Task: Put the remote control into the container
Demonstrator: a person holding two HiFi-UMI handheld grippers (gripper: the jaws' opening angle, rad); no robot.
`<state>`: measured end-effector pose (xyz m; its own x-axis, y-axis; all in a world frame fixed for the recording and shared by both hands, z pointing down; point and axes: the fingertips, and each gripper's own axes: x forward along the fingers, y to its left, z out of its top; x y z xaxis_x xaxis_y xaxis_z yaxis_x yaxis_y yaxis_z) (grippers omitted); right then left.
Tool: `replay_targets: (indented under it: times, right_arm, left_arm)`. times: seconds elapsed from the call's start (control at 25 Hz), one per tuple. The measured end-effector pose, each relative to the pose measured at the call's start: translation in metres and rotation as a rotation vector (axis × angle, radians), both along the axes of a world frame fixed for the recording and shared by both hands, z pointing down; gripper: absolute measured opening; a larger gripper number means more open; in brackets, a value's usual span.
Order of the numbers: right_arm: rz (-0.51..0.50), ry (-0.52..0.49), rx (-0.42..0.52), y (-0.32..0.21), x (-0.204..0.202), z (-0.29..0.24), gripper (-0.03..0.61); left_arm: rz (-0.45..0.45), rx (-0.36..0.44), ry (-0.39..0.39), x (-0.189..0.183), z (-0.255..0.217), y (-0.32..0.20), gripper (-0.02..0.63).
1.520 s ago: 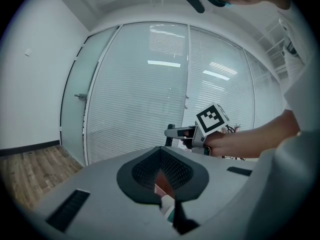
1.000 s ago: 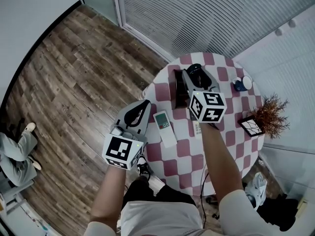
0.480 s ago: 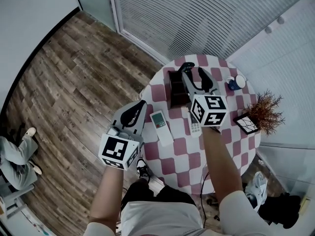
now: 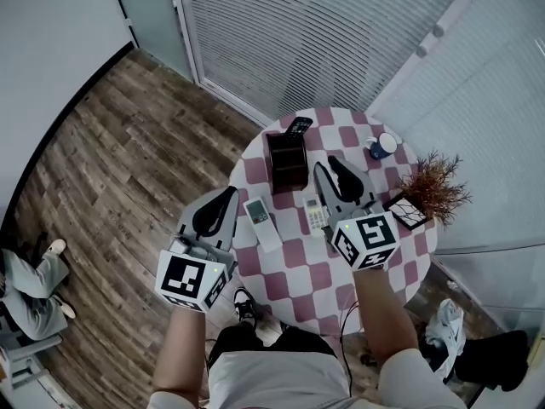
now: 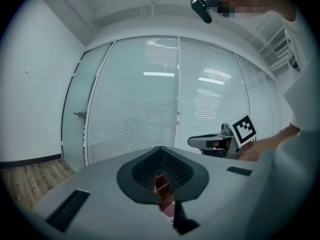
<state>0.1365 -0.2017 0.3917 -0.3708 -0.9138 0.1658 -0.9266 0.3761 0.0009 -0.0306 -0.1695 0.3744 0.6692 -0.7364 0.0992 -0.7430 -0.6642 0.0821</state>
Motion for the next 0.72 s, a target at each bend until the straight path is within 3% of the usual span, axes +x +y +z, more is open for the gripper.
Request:
replay_targets:
  times: [0.32, 0.72]
  right_arm:
    - [0.003, -0.052, 0.064, 0.082, 0.029, -0.043, 0.035]
    - [0.035, -0.064, 0.044, 0.14, 0.066, -0.041, 0.017]
  left_arm:
    - [-0.005, 0.022, -0.011, 0.022, -0.026, 0.056, 0.009]
    - [0.007, 0.055, -0.02, 0.054, -0.048, 0.096, 0.009]
